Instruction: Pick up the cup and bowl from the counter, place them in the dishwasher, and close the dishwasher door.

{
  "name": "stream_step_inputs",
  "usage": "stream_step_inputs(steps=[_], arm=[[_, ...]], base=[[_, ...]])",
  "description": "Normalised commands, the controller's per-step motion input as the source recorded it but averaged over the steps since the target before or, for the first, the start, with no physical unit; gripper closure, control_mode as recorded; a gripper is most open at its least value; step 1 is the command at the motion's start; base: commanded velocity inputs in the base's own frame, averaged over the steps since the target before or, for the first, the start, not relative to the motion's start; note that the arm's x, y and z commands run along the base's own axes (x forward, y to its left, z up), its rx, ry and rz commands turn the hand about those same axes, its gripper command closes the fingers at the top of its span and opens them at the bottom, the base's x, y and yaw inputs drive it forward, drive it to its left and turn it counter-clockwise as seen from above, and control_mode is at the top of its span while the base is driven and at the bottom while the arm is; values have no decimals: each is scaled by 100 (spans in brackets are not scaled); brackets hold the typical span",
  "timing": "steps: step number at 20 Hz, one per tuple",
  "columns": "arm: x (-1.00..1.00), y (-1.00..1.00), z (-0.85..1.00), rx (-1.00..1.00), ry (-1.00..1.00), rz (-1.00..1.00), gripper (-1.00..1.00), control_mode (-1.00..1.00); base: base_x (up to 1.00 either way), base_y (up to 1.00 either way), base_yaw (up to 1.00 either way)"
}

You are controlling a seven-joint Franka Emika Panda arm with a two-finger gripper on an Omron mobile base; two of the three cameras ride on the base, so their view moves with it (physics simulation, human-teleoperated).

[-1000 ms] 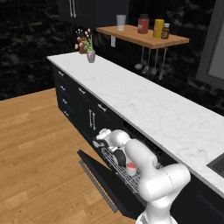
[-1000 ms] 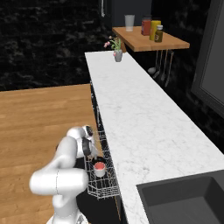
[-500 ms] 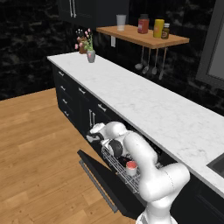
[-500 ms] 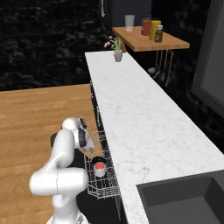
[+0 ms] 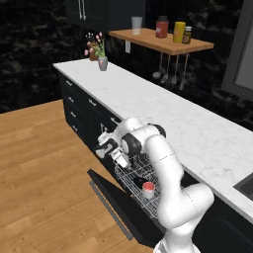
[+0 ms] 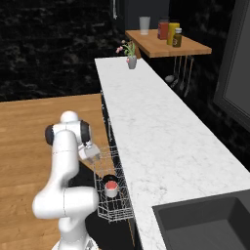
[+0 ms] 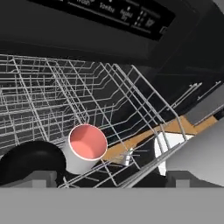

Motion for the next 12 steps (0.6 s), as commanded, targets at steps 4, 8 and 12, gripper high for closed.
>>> stream_step_inputs(steps=[4, 8, 12], arm=[[-92, -1, 61, 0, -64, 19, -100, -100], [-99, 8, 22, 0, -62, 10, -100, -100], [-94, 41, 35, 0, -34, 1, -100, -100]], base=[[0, 0, 0], [0, 0, 0], [0, 0, 0]])
